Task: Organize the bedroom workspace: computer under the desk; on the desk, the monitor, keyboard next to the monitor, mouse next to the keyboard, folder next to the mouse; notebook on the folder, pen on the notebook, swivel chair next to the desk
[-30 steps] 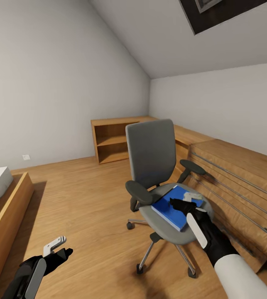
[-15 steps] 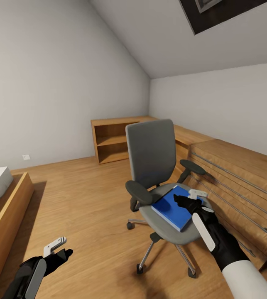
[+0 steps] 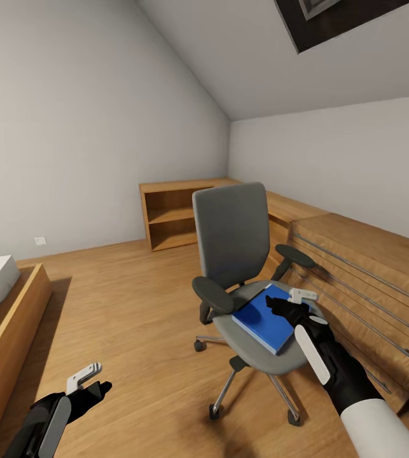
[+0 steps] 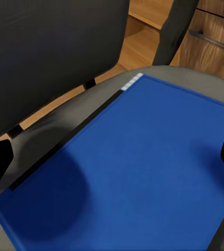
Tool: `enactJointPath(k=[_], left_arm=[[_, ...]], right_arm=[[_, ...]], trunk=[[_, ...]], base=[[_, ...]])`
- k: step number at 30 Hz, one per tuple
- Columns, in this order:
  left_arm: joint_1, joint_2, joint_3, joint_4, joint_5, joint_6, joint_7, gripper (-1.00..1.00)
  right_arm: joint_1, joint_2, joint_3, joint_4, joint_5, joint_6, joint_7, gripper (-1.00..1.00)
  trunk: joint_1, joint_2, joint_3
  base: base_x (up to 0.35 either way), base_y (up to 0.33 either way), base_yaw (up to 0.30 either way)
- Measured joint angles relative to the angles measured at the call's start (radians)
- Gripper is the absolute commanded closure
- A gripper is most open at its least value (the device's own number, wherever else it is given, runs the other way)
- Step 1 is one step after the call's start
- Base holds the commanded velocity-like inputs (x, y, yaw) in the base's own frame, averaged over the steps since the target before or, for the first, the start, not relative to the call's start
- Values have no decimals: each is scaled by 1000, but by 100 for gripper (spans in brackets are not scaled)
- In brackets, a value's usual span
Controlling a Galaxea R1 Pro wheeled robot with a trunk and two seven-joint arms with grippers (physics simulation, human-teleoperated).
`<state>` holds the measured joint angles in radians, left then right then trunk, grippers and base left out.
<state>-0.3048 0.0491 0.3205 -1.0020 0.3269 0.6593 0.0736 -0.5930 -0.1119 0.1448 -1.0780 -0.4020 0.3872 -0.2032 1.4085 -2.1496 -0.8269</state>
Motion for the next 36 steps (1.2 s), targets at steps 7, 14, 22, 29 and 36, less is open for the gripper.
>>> enactJointPath(k=[7,14,22,29,36], left_arm=[[0,-2,0,1,0,-2,0,-100],[0,-2,-1,26,-1,-7,1,-100],[0,-2,-1,28,-3,-8,1,-100],[0,-2,-2,28,-3,-9,2,-100],[0,1,-2,53,-2,-10,5,-100]], right_arm=[[2,0,-1,-3,0,0,0,-100],[3,1,-1,-3,1,0,-1,-100],[3,2,-1,-14,1,-1,-3,-100],[3,-1,-2,-21,-1,-4,-1,-100],[3,1,-2,-22,-2,-6,0,-100]], trunk=[[0,0,0],[0,0,0],[0,0,0],[0,0,-1],[0,0,-5]], base=[[0,0,0],[0,0,0],[0,0,0],[0,-49,28],[0,-272,173]])
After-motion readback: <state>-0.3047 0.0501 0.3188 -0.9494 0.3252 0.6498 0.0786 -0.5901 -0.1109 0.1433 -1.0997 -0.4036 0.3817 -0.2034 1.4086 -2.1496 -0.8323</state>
